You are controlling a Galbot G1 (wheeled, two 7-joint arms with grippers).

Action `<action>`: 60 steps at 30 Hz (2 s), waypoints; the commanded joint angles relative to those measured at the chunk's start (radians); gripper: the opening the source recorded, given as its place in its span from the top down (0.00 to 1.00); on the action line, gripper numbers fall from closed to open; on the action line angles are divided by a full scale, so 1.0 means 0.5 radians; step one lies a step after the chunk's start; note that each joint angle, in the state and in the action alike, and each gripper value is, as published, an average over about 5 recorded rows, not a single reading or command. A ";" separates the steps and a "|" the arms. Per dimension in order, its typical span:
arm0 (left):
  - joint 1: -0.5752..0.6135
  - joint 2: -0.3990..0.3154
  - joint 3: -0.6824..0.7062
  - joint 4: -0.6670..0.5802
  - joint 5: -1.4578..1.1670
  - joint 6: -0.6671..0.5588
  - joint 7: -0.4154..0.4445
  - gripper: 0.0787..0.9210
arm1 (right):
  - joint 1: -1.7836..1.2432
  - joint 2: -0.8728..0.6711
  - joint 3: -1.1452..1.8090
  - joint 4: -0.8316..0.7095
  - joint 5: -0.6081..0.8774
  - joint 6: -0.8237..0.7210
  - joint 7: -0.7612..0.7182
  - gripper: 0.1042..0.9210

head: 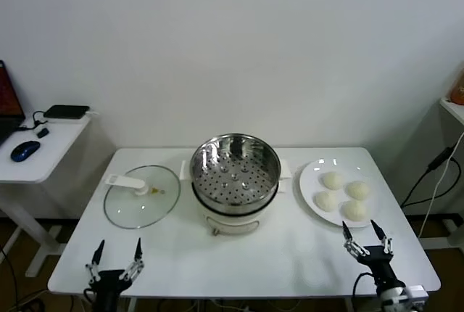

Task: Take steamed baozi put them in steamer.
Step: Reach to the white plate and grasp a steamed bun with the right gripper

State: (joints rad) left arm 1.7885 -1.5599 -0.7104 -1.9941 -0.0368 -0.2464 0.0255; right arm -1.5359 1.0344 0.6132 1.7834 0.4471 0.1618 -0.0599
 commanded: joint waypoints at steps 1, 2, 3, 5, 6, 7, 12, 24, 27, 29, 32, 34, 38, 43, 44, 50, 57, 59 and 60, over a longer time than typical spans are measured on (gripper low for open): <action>-0.007 -0.003 0.004 0.023 0.000 -0.023 -0.004 0.12 | 0.486 -0.283 -0.064 0.010 -0.170 -0.471 -0.081 0.12; -0.009 -0.004 0.004 0.023 -0.001 -0.023 -0.005 0.12 | 0.535 -0.317 -0.087 -0.003 -0.168 -0.501 -0.103 0.12; -0.013 -0.005 0.005 0.023 -0.002 -0.024 -0.005 0.12 | 0.642 -0.390 -0.145 -0.031 -0.162 -0.570 -0.147 0.12; -0.024 -0.008 0.004 0.017 -0.004 -0.023 -0.006 0.12 | 0.845 -0.524 -0.260 -0.117 -0.146 -0.636 -0.263 0.12; -0.029 -0.009 0.005 0.013 -0.005 -0.020 -0.005 0.12 | 0.948 -0.596 -0.316 -0.168 -0.134 -0.657 -0.339 0.12; -0.033 -0.009 0.006 0.009 -0.005 -0.018 -0.005 0.12 | 1.049 -0.664 -0.375 -0.223 -0.123 -0.676 -0.424 0.12; -0.043 -0.011 0.021 0.006 -0.002 -0.019 -0.005 0.12 | 1.531 -0.950 -0.746 -0.532 -0.152 -0.696 -0.922 0.12; 0.011 -0.004 0.048 -0.027 -0.010 -0.022 -0.010 0.12 | 3.150 -0.872 -2.198 -1.521 -0.675 -0.455 -2.122 0.12; 0.009 -0.004 0.041 -0.033 -0.022 -0.014 -0.011 0.12 | 3.408 -0.812 -2.544 -1.620 -0.700 -0.405 -2.210 0.12; 0.005 -0.003 0.036 -0.038 -0.031 -0.008 -0.012 0.12 | 3.553 -0.757 -2.769 -1.695 -0.731 -0.350 -2.253 0.12; 0.006 -0.001 0.031 -0.042 -0.038 -0.005 -0.012 0.12 | 3.656 -0.644 -2.945 -1.853 -0.844 -0.244 -2.284 0.12; 0.008 0.001 0.027 -0.043 -0.042 -0.005 -0.012 0.12 | 3.673 -0.558 -2.966 -1.962 -0.937 -0.174 -2.294 0.12; 0.011 0.006 0.017 -0.047 -0.049 -0.003 -0.011 0.12 | 3.666 -0.372 -2.927 -2.193 -1.187 -0.015 -2.294 0.12; 0.008 0.011 0.003 -0.052 -0.063 0.004 -0.010 0.12 | 3.579 -0.214 -2.794 -2.380 -1.426 0.081 -2.283 0.12; 0.007 0.012 0.001 -0.050 -0.065 0.004 -0.010 0.12 | 3.558 -0.199 -2.779 -2.390 -1.440 0.078 -2.281 0.12; 0.004 0.021 -0.010 -0.033 -0.081 0.001 -0.011 0.12 | 3.370 -0.087 -2.542 -2.491 -1.580 0.093 -2.209 0.12; -0.009 0.024 -0.015 -0.025 -0.090 0.006 -0.010 0.12 | 3.203 -0.023 -2.339 -2.565 -1.670 0.112 -2.095 0.12; -0.012 0.023 -0.015 -0.023 -0.089 0.007 -0.010 0.12 | 3.172 -0.004 -2.282 -2.589 -1.713 0.121 -2.073 0.12; -0.013 0.024 -0.015 -0.022 -0.089 0.008 -0.010 0.12 | 3.157 0.006 -2.251 -2.602 -1.741 0.126 -2.064 0.12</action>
State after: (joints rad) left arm 1.7838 -1.5482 -0.7181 -2.0077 -0.0802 -0.2446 0.0199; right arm 0.0920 0.9796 -0.5989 0.5635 -0.3219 0.1970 -1.1183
